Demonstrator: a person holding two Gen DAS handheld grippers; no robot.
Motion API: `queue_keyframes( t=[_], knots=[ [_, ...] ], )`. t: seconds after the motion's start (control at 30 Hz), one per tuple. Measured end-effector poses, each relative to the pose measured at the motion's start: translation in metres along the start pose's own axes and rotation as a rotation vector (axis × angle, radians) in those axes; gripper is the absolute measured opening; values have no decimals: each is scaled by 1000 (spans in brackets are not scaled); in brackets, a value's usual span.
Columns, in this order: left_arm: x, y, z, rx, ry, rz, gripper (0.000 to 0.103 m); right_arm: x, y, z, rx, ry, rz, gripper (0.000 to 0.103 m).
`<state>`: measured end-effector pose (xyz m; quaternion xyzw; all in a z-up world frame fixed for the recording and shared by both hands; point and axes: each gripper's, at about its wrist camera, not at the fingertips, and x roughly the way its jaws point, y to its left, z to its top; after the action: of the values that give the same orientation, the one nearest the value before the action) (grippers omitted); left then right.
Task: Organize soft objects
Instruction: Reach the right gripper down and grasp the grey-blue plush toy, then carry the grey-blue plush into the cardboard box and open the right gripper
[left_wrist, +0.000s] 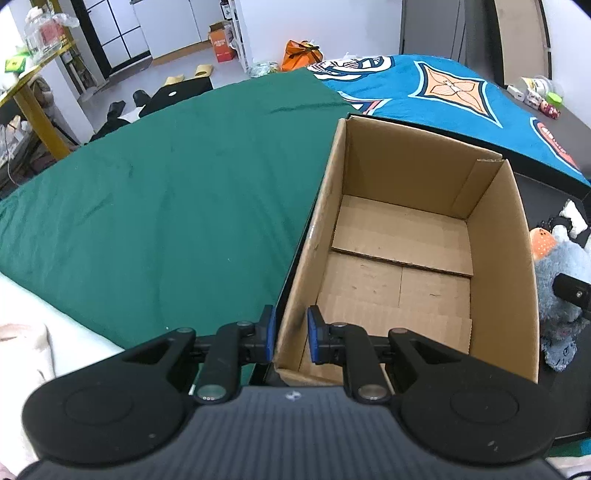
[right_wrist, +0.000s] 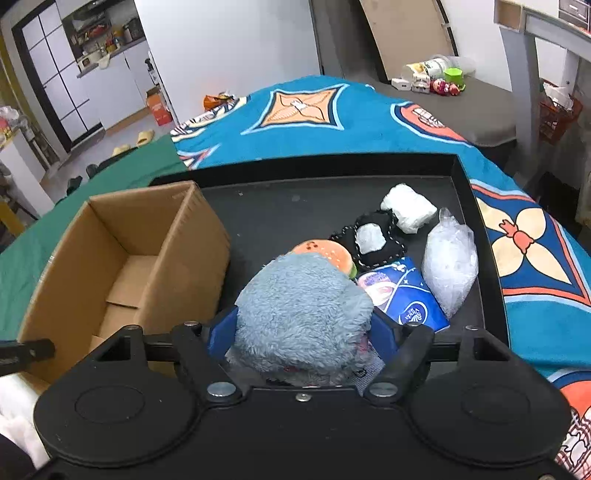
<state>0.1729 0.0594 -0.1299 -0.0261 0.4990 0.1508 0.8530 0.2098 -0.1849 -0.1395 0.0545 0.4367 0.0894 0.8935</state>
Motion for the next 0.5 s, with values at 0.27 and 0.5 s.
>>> queue_keyframes(
  t=[0.27, 0.5],
  knots=[
    [-3, 5, -1, 18, -24, -44, 12, -24, 13, 8, 2, -75, 9, 72],
    [-13, 6, -7, 40, -19, -106, 9, -43, 21, 11, -7, -142, 21, 72]
  ],
)
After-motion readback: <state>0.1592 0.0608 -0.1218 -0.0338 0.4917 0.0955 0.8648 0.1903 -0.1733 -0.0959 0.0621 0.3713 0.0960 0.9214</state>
